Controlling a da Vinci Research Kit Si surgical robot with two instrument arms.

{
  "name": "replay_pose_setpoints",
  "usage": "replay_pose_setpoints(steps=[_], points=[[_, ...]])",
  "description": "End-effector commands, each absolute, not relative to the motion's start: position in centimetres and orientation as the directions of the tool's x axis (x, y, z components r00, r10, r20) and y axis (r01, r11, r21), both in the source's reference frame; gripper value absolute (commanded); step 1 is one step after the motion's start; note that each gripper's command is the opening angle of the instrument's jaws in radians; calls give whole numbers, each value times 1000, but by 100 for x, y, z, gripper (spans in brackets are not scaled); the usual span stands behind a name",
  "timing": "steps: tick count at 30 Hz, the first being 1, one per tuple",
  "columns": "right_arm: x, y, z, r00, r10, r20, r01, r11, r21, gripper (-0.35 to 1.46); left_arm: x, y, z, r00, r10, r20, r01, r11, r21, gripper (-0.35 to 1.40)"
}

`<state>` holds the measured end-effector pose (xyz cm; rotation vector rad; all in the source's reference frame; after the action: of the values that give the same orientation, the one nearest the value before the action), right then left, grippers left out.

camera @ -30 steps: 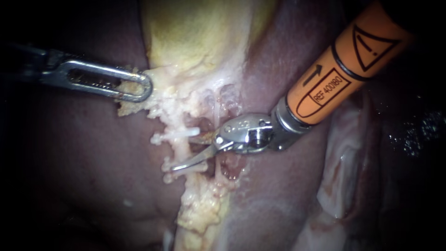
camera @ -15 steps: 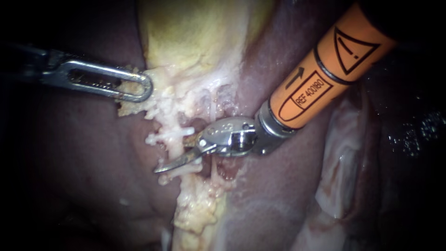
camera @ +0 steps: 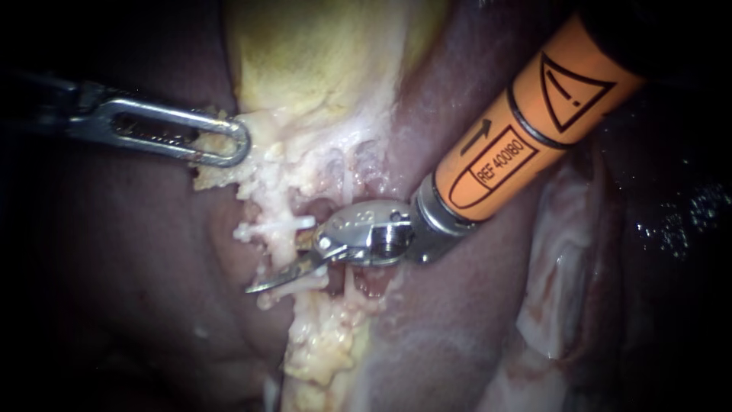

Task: Go to the cutting position left tube

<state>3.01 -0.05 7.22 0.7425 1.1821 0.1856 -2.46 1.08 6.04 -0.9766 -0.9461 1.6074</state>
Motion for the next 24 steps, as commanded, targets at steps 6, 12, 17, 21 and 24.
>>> replay_pose_setpoints(steps=[6, 12, 17, 21, 24], points=[[294, -8, 718, 394, 487, -779, 281, 744, 607, 136, -244, 110, 607, -185, 972, -147, -341, -204, -918, -35], [295, -14, 714, 382, 478, -791, 319, 735, 598, 134, -242, 111, 609, -185, 972, -147, -341, -204, -918, -35], [295, -16, 711, 375, 471, -798, 346, 728, 592, 129, -241, 112, 610, -185, 972, -147, -341, -204, -918, -35], [300, -17, 710, 375, 471, -798, 348, 727, 592, 128, -241, 112, 610, -185, 972, -147, -341, -204, -918, -35], [303, -17, 711, 370, 473, -799, 346, 728, 592, 124, -241, 112, 610, -185, 972, -147, -341, -204, -918, -35]])
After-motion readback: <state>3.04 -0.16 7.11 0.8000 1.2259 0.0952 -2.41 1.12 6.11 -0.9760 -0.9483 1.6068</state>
